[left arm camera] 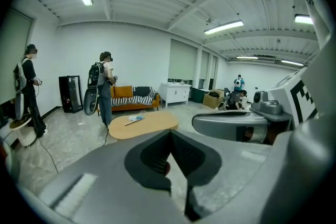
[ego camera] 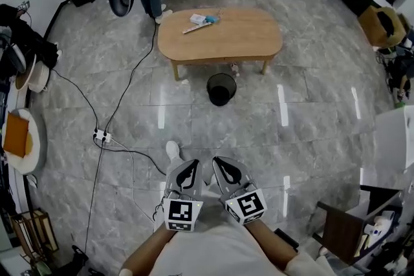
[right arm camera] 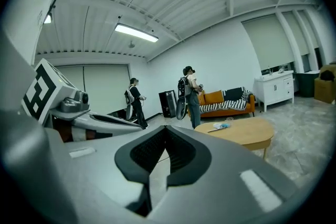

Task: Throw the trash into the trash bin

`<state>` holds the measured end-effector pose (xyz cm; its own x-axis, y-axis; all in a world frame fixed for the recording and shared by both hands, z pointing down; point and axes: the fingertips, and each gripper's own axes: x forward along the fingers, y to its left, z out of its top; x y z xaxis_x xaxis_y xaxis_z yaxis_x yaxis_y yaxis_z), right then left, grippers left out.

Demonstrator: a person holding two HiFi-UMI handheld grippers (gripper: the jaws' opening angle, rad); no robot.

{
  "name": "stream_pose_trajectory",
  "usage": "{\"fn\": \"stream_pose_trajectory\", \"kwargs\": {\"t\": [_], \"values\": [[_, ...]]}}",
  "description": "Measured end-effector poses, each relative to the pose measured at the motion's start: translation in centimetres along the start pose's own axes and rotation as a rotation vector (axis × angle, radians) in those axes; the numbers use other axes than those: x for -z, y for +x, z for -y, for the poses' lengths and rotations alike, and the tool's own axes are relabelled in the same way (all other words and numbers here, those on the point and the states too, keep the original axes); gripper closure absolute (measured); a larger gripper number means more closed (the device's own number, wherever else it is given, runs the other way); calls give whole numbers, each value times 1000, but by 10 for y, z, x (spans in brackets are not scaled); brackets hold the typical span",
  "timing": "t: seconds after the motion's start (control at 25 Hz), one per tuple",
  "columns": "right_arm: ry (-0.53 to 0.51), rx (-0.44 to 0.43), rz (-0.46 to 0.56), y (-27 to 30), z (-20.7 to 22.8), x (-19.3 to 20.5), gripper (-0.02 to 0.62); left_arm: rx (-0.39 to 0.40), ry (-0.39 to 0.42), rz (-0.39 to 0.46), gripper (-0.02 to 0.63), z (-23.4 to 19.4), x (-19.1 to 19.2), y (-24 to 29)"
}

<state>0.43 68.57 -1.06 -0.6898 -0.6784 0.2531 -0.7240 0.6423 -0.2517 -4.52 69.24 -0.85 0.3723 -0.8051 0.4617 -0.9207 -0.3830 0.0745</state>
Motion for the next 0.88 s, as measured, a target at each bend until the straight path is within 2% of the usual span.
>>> {"fn": "stream_pose_trajectory", "kwargs": {"t": [0.28,0.64,0.88], "values": [[-4,-52,-22,87,-20,-18,574,-16,-39,15,606,-90,-18,20],[-24,28,-11,240,-47,-71,574,8,-65,68,606,-250,-60,36],[-28,63,-13,310,-65,-99,574,27,-71,67,606,-324,-69,47]]}}
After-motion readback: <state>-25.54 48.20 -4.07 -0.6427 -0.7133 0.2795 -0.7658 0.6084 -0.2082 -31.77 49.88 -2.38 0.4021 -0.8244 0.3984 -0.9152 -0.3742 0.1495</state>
